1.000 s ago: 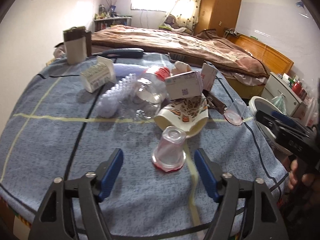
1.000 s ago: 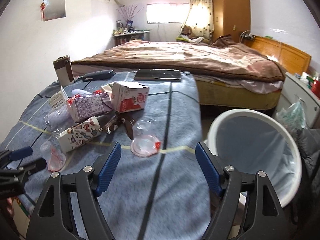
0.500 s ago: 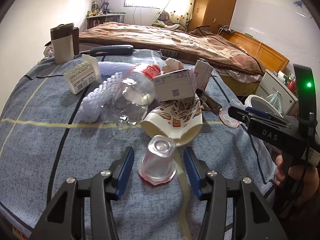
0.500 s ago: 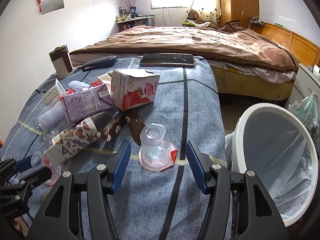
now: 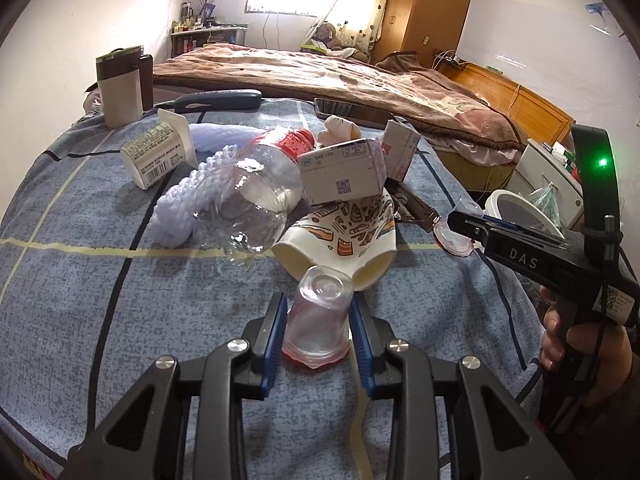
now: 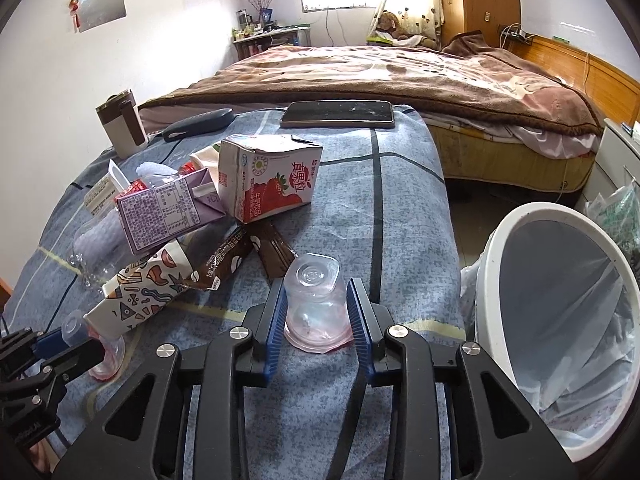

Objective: Collect trash
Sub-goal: 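Carry both cups over the white bin and open both tools to drop them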

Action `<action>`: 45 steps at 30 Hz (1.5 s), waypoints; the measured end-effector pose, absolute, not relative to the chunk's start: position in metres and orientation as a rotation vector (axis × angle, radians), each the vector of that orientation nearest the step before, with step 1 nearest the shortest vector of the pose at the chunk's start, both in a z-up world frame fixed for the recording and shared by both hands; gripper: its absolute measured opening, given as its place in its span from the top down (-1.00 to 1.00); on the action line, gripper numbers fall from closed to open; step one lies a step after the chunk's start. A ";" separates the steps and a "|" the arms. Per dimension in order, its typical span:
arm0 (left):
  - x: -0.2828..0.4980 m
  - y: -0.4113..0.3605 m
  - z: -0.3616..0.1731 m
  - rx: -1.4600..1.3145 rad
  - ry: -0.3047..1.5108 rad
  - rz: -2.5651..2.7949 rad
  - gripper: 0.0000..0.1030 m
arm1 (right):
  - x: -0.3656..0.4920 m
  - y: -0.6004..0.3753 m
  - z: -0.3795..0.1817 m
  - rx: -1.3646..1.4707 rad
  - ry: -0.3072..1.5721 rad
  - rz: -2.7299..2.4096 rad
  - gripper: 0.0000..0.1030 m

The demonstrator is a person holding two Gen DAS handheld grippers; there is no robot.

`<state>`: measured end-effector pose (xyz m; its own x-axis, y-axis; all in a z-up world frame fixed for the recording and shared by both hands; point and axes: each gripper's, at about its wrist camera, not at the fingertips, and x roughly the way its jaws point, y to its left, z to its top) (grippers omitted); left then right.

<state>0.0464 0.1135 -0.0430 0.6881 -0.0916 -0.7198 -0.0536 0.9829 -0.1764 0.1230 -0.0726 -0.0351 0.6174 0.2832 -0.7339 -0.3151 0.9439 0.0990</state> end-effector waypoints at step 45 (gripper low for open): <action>0.084 -0.009 0.041 -0.054 0.659 -0.256 0.36 | 0.091 -0.189 0.031 0.078 0.648 0.162 0.36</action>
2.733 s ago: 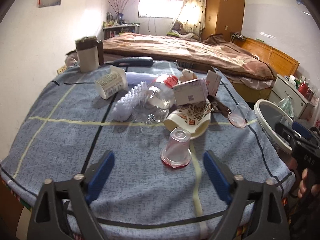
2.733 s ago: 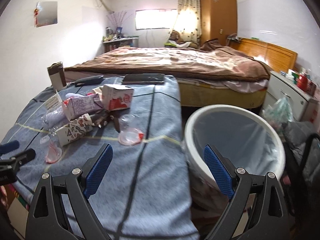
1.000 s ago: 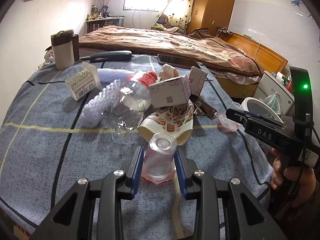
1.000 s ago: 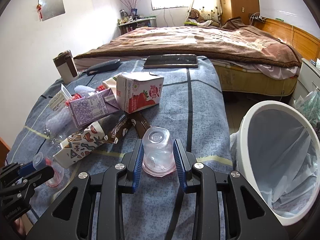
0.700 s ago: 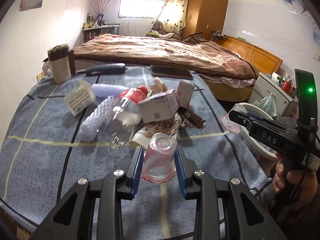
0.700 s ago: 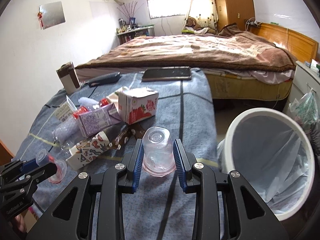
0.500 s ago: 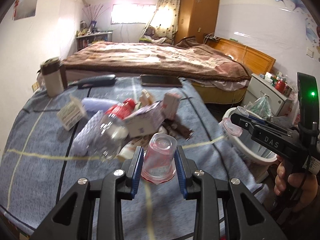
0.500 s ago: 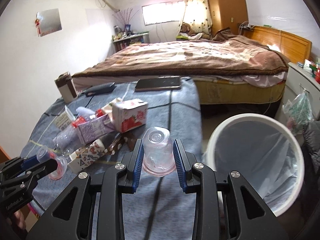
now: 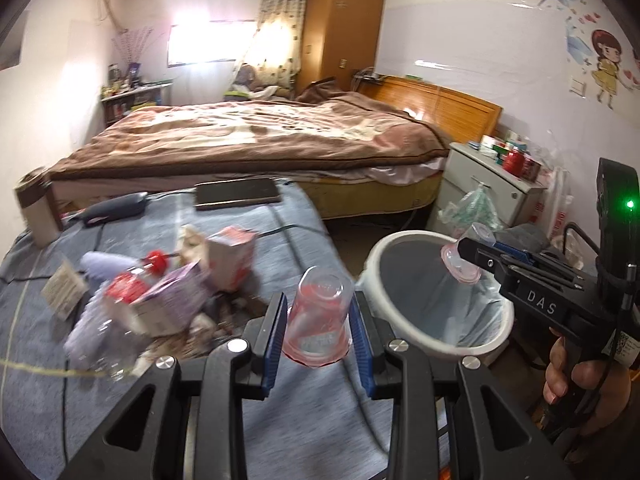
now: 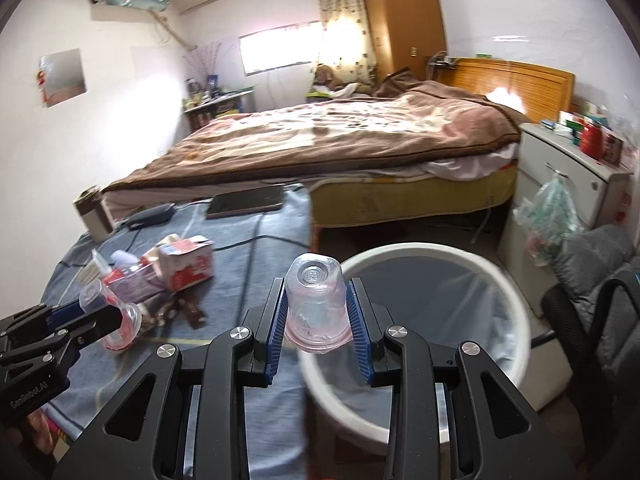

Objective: Collect trash
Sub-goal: 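Carry both cups over the white bin and open both tools to drop them, then move both open tools back over the trash on the bed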

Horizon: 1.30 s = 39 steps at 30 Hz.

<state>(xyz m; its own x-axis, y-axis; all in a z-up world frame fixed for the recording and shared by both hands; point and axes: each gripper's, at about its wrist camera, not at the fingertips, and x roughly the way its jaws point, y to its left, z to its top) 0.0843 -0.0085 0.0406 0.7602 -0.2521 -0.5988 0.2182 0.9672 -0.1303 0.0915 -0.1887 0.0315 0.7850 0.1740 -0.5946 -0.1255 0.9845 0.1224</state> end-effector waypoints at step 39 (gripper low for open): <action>0.148 -0.138 -0.007 -0.001 0.814 -0.405 -0.11 | 0.114 -0.289 -0.020 0.100 0.786 -0.005 -0.24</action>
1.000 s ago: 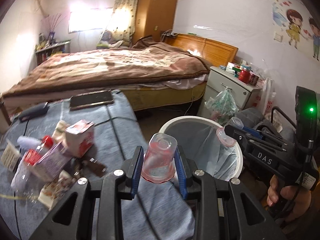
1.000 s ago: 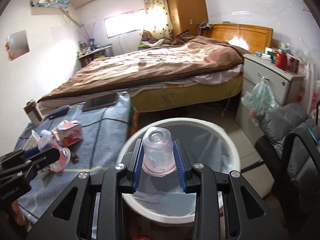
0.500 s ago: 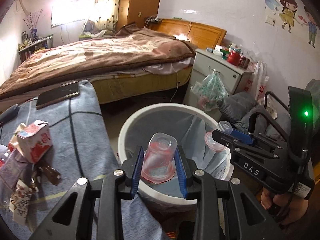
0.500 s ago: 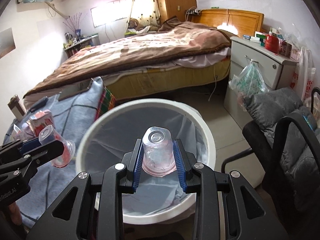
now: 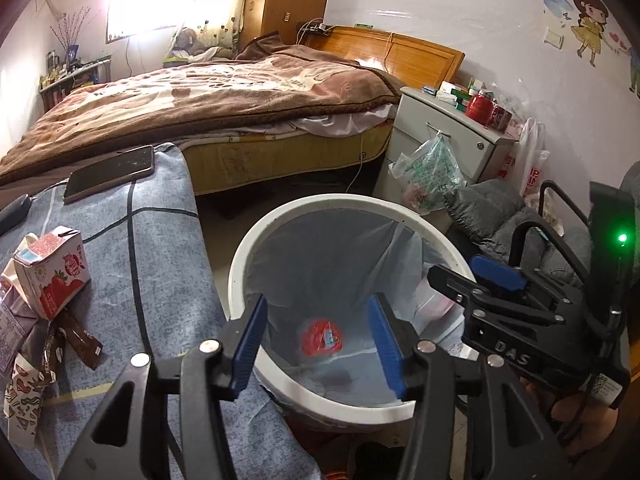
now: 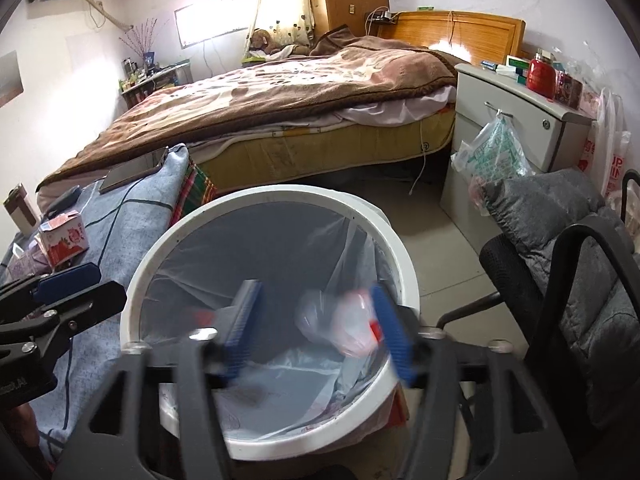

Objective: Collect trash
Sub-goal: 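Move both open tools back over the trash on the bed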

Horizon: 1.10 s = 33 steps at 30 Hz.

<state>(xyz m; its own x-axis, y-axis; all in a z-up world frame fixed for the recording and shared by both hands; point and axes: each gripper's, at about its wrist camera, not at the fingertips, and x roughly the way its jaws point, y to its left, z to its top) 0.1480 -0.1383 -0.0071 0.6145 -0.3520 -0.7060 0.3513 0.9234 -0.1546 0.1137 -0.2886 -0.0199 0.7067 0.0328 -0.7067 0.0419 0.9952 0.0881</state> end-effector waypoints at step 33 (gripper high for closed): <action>0.081 -0.030 0.031 -0.053 0.678 -0.238 -0.18 | 0.074 -0.228 0.026 0.097 0.635 0.036 -0.24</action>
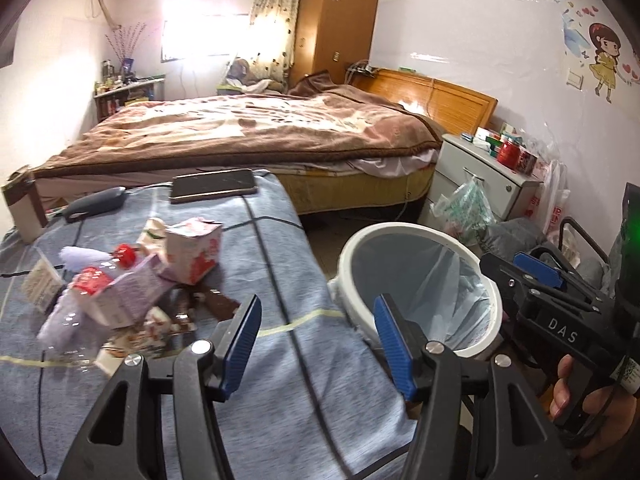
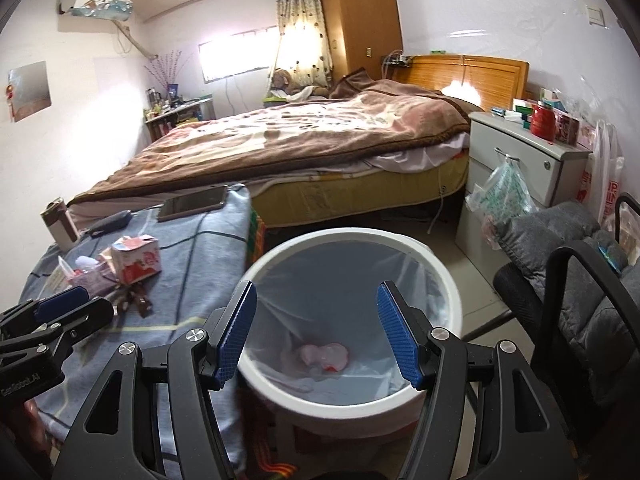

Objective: Collect trash
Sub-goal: 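Move both open tools back over the trash on the bed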

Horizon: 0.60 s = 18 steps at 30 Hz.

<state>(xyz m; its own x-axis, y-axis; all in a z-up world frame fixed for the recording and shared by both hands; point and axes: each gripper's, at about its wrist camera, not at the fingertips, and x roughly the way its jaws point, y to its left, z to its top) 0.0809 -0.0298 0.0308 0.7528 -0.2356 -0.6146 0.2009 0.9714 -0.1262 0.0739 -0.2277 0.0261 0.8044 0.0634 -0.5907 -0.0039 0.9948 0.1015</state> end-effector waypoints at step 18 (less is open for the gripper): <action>0.048 0.079 0.021 -0.087 0.644 -0.010 -0.20 | 0.070 -0.145 0.022 0.054 0.644 0.190 -0.25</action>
<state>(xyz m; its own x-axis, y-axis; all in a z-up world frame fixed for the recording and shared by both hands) 0.0479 0.0788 0.0213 0.7996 -0.0362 -0.5994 -0.0179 0.9963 -0.0841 0.0697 -0.1452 0.0220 0.7828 0.1930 -0.5915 -0.1593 0.9812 0.1094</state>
